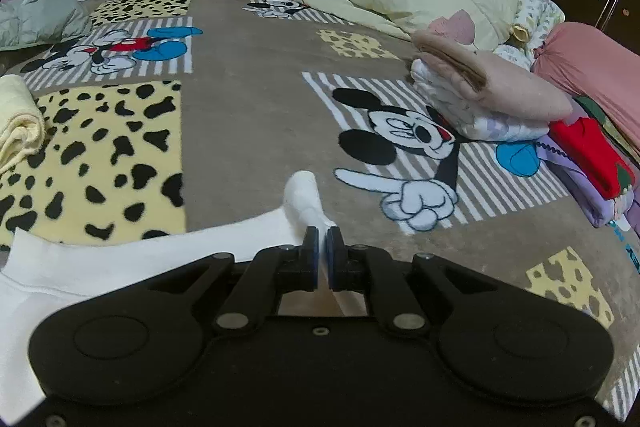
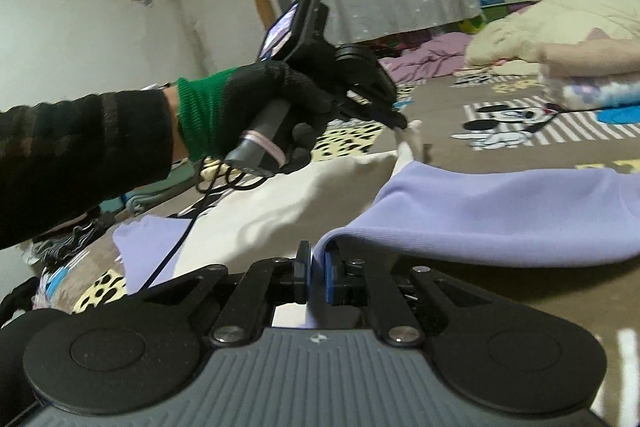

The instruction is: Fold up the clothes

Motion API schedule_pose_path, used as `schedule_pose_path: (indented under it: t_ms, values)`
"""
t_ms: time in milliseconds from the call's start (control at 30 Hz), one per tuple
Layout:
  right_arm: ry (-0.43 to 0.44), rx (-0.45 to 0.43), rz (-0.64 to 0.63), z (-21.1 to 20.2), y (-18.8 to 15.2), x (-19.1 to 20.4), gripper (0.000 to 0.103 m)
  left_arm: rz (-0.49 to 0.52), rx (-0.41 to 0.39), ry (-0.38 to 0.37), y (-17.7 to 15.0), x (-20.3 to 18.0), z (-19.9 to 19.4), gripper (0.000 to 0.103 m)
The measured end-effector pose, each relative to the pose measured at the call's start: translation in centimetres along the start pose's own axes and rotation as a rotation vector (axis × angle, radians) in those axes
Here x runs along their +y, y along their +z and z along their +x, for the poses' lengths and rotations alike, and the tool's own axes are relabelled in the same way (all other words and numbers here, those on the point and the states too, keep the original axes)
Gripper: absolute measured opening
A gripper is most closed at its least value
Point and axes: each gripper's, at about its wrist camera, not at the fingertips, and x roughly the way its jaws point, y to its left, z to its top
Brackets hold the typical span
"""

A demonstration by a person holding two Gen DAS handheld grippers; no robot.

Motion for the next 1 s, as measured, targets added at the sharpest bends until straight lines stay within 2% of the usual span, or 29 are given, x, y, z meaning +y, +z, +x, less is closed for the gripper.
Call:
schedule_pose_path:
  t_ms: [133,367,400,433,500,567,600,633,667,733,833,1000]
  values:
    - [0.028,0.012,-0.018,1.1,0.2,1.0,0.008,-0.005,-0.009,-0.004,-0.1,1.4,-0.3,0.002]
    - [0.062,0.059,-0.057,3.4,0.2,2.8,0.008,-0.047,-0.02,-0.074,-0.6,2.7,-0.7,0.003]
    - [0.063,0.067,-0.062,3.7,0.1,2.9,0.008,-0.054,-0.023,-0.089,-0.6,2.8,-0.7,0.01]
    - [0.064,0.076,-0.067,3.9,0.1,3.1,0.008,-0.064,-0.028,-0.112,-0.5,2.6,-0.8,0.025]
    - [0.069,0.087,-0.076,4.1,-0.1,3.2,0.008,-0.063,-0.029,-0.136,-0.4,1.7,-0.7,0.046]
    - [0.076,0.097,-0.085,4.3,-0.2,3.4,0.008,-0.018,-0.002,-0.101,-0.6,0.5,0.1,0.045]
    - [0.079,0.102,-0.09,4.3,-0.3,3.4,0.009,0.008,0.017,-0.084,-0.8,0.1,0.5,0.032]
    - [0.081,0.106,-0.095,4.4,-0.3,3.5,0.009,0.034,0.032,-0.066,-1.0,-0.2,0.9,0.004]
    - [0.082,0.108,-0.1,4.4,-0.4,3.6,0.009,0.049,0.032,-0.043,-1.3,-0.3,1.0,0.004]
    - [0.087,0.111,-0.108,4.4,-0.4,3.8,0.009,0.017,0.005,-0.022,-1.7,0.4,0.6,0.004]
    - [0.088,0.114,-0.137,4.2,-0.5,4.4,0.009,-0.061,-0.025,-0.014,-2.8,2.6,-0.3,0.004]
    - [0.089,0.14,-0.195,4.1,-0.8,5.1,0.008,-0.115,-0.049,-0.008,-4.8,5.1,-0.2,0.004]
